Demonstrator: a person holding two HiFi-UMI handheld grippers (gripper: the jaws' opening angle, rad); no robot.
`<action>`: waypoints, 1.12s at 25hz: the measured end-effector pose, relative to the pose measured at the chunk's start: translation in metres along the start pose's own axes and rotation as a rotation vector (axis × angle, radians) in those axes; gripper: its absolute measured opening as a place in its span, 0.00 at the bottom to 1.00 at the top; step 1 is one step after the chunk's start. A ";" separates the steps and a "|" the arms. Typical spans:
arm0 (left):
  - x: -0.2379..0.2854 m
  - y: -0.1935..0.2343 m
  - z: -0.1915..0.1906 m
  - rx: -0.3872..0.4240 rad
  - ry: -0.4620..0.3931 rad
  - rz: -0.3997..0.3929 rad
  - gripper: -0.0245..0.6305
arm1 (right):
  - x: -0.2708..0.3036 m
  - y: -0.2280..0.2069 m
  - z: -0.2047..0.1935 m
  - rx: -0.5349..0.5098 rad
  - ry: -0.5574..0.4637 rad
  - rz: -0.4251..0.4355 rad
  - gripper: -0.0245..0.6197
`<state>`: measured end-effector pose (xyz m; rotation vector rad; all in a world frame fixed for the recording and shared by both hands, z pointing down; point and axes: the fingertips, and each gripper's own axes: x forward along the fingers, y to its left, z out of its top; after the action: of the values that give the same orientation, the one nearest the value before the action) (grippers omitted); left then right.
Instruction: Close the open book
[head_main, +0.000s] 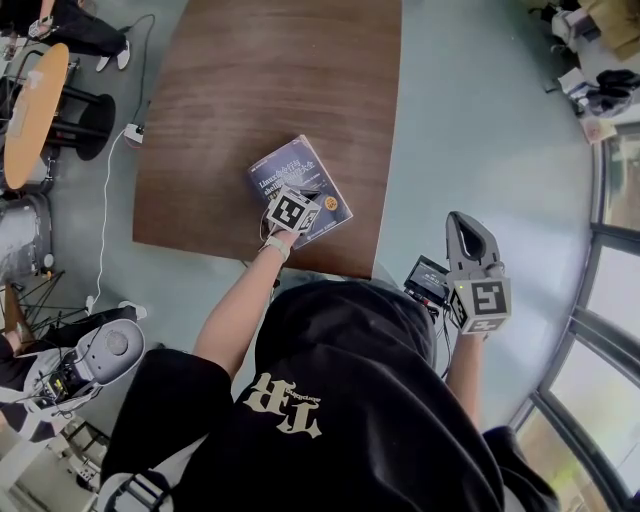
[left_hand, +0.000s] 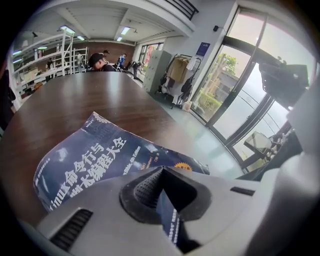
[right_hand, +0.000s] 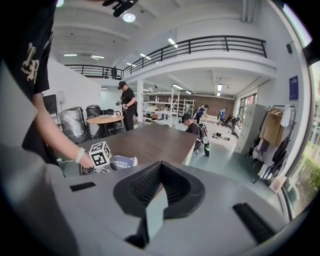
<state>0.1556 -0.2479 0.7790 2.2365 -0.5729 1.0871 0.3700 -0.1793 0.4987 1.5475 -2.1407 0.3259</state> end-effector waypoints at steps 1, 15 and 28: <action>0.000 -0.001 0.006 0.006 -0.020 -0.002 0.05 | 0.001 0.002 0.000 -0.003 0.003 0.003 0.02; 0.018 -0.006 0.022 0.030 0.022 0.013 0.05 | -0.003 -0.004 -0.005 -0.002 0.023 -0.005 0.02; 0.018 -0.009 0.022 -0.009 -0.013 0.008 0.05 | -0.008 0.003 -0.003 -0.018 0.016 0.014 0.02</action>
<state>0.1838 -0.2579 0.7800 2.2364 -0.5918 1.0726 0.3695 -0.1702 0.4978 1.5157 -2.1369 0.3215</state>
